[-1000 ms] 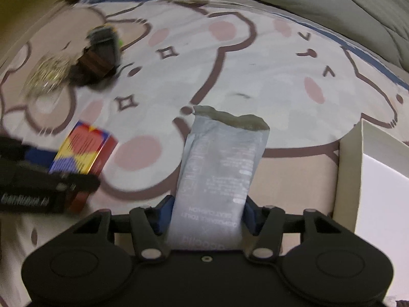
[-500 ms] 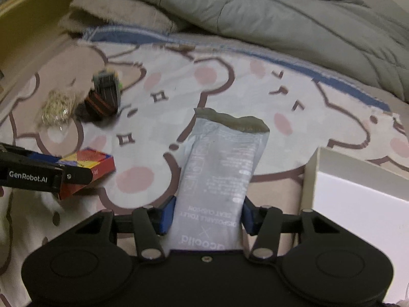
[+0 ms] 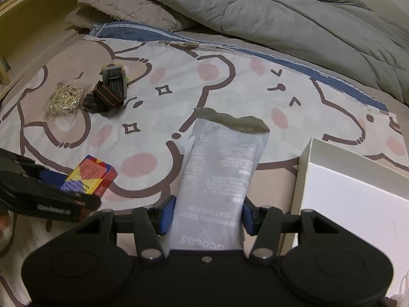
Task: Organize objects
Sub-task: 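Carry the card box and silver packet with both tools over the white box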
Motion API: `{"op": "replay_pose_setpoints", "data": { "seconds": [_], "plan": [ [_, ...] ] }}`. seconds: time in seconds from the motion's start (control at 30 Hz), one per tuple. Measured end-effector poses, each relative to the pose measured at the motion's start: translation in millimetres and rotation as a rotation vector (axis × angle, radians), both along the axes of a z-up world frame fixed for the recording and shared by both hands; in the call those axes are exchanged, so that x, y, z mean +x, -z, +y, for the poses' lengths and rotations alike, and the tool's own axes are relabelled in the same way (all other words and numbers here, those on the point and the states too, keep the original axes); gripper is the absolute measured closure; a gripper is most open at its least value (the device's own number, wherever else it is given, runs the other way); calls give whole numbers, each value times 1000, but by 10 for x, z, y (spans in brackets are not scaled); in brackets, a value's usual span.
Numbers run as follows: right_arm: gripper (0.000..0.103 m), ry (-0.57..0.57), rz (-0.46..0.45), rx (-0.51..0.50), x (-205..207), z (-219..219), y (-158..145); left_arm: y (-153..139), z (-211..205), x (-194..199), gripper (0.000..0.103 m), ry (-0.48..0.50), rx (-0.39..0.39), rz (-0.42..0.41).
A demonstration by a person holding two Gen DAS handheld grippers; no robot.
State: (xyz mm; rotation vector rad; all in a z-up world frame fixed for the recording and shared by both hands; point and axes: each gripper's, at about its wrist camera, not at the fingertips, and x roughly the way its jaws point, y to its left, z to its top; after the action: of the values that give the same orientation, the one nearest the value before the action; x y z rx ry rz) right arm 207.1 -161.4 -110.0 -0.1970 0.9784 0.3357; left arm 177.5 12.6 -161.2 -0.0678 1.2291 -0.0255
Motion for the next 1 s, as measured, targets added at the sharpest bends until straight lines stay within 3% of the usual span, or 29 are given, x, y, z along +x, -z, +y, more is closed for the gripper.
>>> {"op": "replay_pose_setpoints", "data": {
  "seconds": [0.23,0.4,0.87,1.0],
  "plan": [
    [49,-21,14,-4,-1,44,29,40,-14,83,39,-26,3,-2],
    [49,-29,14,-11,-11,61,38,-8,-2,104,43,-44,-21,-21],
    [49,12,-104,3,-89,-139,-257,-663,-11,-13,43,-81,-62,-234],
    [49,29,-144,16,-150,-265,-377,-807,-19,-53,43,-106,-146,-272]
  ]
}}
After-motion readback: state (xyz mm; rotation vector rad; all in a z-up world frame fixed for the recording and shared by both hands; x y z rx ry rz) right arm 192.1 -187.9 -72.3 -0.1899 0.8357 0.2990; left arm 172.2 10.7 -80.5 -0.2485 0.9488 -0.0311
